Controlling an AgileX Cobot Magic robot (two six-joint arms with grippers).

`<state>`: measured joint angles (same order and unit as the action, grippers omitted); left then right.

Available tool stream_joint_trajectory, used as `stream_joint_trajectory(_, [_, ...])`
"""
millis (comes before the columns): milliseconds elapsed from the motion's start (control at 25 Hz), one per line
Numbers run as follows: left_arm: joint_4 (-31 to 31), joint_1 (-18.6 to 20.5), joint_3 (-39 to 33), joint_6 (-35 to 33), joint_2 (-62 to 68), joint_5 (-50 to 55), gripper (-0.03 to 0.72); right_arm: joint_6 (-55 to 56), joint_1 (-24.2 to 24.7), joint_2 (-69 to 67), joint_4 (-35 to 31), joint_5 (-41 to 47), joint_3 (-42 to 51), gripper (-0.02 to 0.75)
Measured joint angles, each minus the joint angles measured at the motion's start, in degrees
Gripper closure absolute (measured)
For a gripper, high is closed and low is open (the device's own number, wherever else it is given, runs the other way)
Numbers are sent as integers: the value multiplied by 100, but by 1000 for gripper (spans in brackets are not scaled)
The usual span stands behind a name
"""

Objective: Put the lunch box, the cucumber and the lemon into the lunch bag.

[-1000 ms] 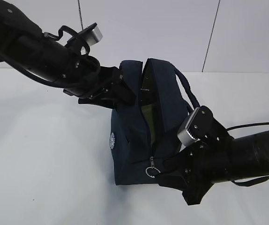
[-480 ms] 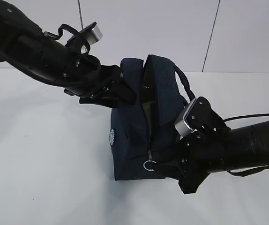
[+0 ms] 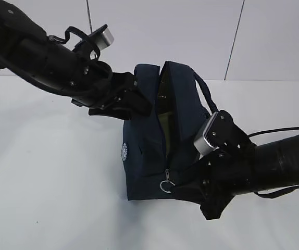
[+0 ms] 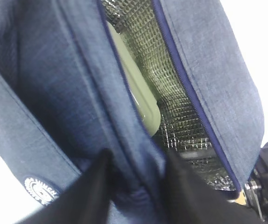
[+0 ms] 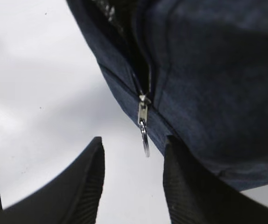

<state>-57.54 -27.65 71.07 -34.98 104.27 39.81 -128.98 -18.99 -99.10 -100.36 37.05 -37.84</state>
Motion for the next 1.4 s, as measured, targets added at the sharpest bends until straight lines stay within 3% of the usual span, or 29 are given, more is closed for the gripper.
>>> stream_joint_trajectory(120, [-23, 0, 0, 0, 0, 0, 316, 62, 0, 0, 65, 0, 0, 392])
stream_joint_trajectory(480, [-60, 0, 0, 9, 0, 0, 638, 64, 0, 0, 75, 93, 0, 392])
stream_joint_trajectory(1400, [-60, 0, 0, 9, 0, 107, 652, 74, 0, -400, 70, 228, -281, 392])
